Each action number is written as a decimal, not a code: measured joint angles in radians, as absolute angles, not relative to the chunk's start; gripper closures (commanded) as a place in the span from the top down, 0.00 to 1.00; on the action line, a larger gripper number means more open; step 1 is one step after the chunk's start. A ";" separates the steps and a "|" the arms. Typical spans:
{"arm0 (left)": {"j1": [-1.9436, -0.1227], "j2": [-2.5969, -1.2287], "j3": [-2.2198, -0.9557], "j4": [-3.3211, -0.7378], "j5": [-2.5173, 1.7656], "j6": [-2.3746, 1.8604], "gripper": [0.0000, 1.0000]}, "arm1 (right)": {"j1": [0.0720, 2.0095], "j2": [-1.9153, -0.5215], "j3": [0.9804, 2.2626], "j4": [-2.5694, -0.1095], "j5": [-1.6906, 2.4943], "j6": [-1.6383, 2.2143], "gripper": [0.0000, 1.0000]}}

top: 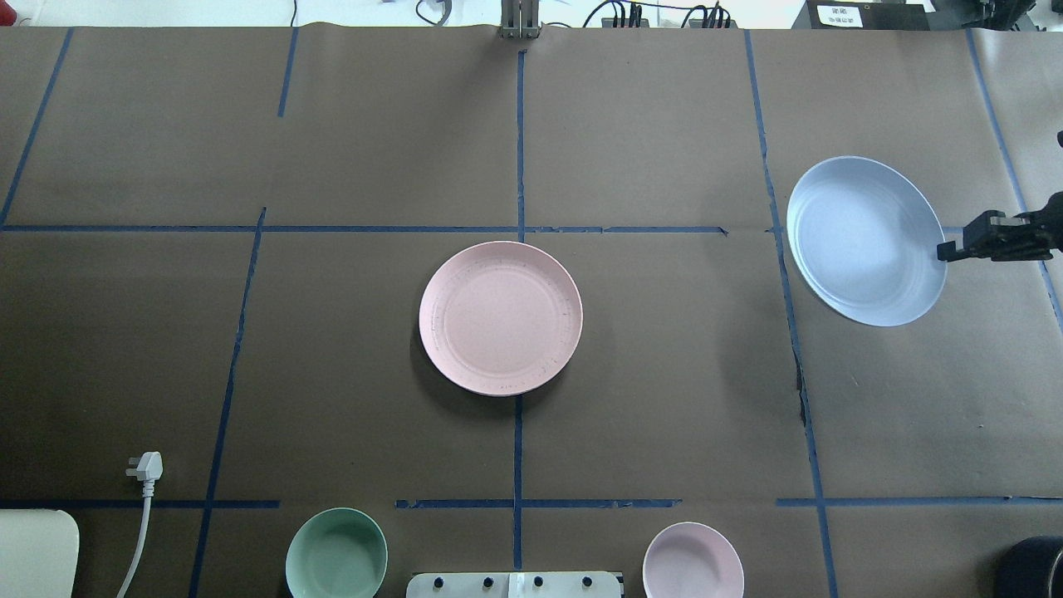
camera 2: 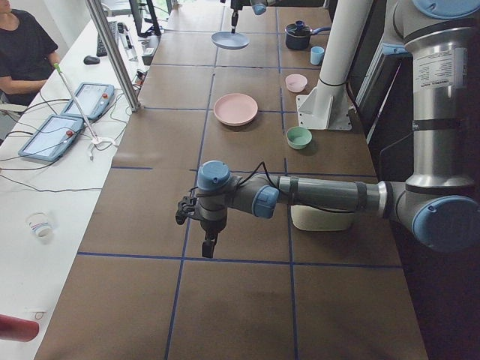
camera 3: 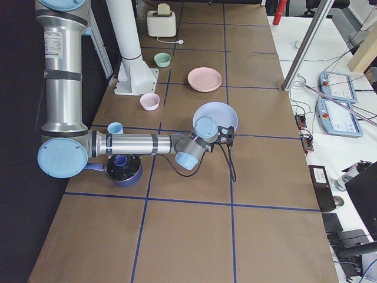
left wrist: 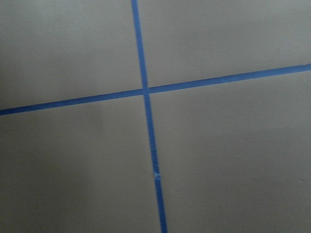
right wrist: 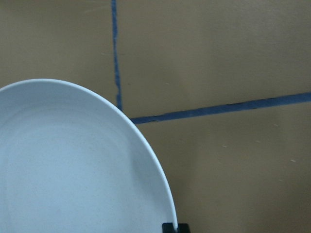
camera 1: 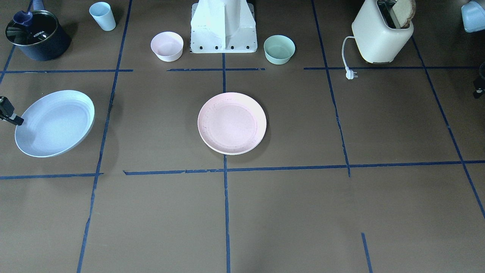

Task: Stack three plates with pink and blue
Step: 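Grasp and lift the light blue plate with the right gripper, then carry the light blue plate over the pink plate and lower it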

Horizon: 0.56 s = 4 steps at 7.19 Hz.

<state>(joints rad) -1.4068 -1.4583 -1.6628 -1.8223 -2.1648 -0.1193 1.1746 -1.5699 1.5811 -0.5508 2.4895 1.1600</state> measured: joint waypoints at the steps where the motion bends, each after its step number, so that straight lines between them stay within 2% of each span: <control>1: -1.415 -1.459 -1.614 -1.874 -2.166 -0.105 1.00 | 1.140 -1.506 1.613 -0.553 2.484 1.283 0.00; 4: -1.420 -1.460 -1.585 -1.907 -2.195 -0.097 1.00 | 0.939 -1.380 1.719 -0.660 2.324 1.473 0.00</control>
<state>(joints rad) -1.4201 -1.4603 -1.5846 -1.9071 -2.1953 -0.0973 0.9391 -1.3799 1.7188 -0.6601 2.3238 1.4732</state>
